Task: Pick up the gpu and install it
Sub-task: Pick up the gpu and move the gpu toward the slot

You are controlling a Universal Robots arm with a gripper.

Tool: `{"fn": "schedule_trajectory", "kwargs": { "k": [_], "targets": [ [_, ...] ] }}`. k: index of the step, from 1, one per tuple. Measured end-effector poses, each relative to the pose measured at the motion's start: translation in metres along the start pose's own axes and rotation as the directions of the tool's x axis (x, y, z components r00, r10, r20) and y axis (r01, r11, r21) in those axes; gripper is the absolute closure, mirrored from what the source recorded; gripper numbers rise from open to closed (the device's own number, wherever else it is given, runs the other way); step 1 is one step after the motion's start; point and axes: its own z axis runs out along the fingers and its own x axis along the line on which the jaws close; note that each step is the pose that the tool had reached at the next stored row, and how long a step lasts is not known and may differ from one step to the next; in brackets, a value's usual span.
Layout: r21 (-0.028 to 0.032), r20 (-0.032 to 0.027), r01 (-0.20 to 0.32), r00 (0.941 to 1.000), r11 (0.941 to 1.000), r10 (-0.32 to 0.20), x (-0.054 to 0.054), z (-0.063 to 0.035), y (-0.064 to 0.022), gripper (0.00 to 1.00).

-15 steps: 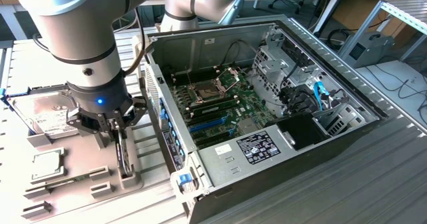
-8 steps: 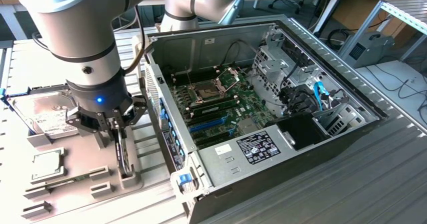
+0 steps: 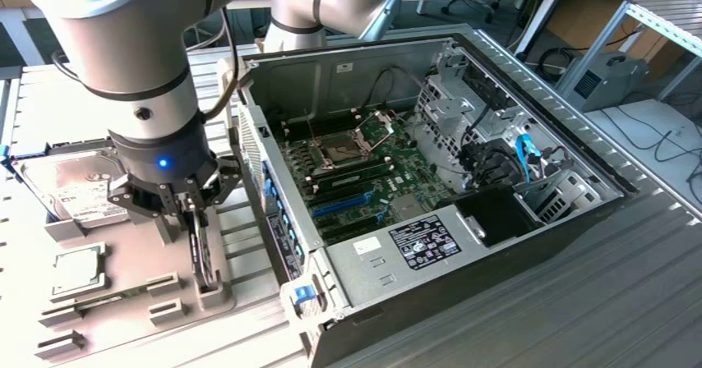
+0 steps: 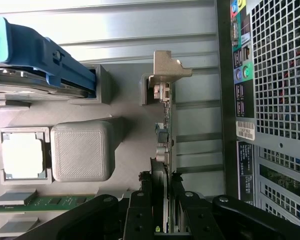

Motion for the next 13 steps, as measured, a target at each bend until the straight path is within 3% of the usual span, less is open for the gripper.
{"fn": "schedule_trajectory", "kwargs": {
  "k": [13],
  "targets": [
    [0.0,0.0,0.0,1.0,1.0,0.0,-0.0001,-0.003,0.0,0.74]
  ]
}}
